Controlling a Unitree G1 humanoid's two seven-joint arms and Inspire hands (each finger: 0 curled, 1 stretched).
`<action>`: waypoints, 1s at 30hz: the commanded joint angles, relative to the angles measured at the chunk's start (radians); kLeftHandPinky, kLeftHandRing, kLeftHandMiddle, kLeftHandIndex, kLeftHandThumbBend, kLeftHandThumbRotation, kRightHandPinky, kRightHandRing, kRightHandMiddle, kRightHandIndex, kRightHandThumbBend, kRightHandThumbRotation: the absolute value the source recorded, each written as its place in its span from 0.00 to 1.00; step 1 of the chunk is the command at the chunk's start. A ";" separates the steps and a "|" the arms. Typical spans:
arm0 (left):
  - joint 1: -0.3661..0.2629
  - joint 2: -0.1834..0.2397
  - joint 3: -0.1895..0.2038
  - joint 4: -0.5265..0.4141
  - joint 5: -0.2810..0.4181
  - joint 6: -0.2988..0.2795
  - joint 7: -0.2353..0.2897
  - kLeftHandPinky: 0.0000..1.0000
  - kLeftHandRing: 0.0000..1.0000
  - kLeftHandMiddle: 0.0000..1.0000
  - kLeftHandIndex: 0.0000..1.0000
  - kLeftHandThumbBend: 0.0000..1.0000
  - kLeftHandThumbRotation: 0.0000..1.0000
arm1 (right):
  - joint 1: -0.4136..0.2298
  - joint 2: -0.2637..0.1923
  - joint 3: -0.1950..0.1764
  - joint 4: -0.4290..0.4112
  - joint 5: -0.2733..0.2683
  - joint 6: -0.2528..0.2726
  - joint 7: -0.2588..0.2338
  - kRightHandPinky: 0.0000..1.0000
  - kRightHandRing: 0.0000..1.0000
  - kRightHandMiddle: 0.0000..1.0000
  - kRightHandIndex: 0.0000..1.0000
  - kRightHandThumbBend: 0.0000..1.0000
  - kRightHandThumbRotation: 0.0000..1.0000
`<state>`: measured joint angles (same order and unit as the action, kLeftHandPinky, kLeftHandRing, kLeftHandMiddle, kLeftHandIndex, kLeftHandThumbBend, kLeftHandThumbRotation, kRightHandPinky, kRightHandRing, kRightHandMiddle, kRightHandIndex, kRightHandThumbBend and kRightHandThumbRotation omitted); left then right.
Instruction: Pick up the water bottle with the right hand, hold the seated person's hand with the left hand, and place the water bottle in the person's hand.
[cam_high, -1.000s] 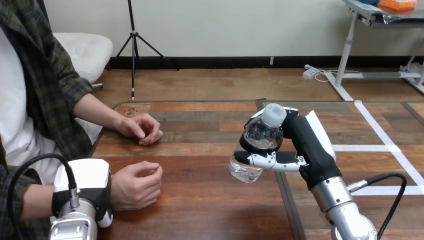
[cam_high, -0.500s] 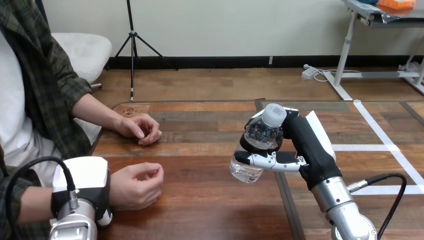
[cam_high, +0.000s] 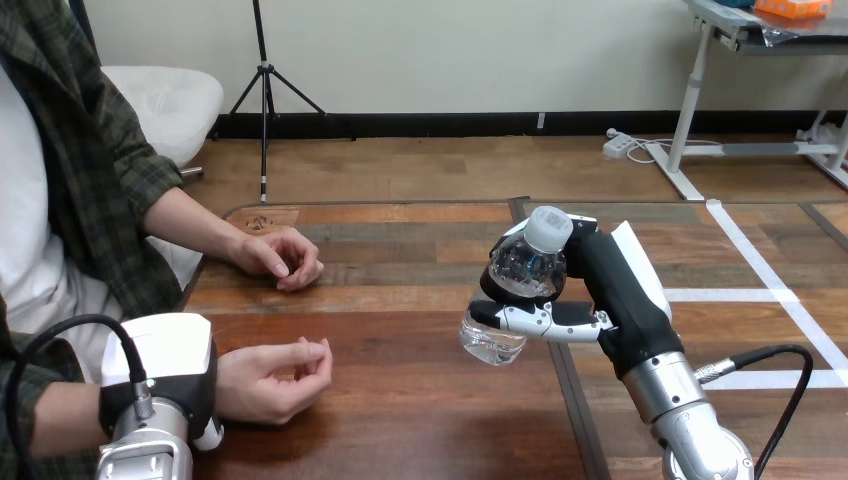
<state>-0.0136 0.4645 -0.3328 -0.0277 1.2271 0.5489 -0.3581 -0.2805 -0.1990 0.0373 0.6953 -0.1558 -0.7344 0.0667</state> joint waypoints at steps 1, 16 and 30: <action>0.041 0.003 -0.009 0.072 -0.025 0.027 -0.056 0.42 0.49 0.57 0.63 0.79 0.00 | -0.083 0.002 -0.012 -0.081 0.020 -0.009 -0.004 0.34 0.38 0.44 0.45 0.73 0.00; 0.088 0.008 0.023 0.059 -0.091 -0.031 0.096 0.38 0.45 0.52 0.61 0.81 0.00 | -0.084 0.003 -0.011 -0.092 0.019 0.000 -0.004 0.34 0.38 0.44 0.45 0.73 0.00; 0.110 -0.012 0.069 0.125 -0.235 -0.131 0.324 0.37 0.43 0.50 0.53 0.79 0.00 | -0.083 0.003 -0.012 -0.098 0.029 0.004 0.006 0.35 0.39 0.44 0.46 0.73 0.00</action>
<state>0.0708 0.4654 -0.2658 0.0197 1.0381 0.4317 -0.0465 -0.2805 -0.1994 0.0374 0.6642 -0.1550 -0.7207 0.0726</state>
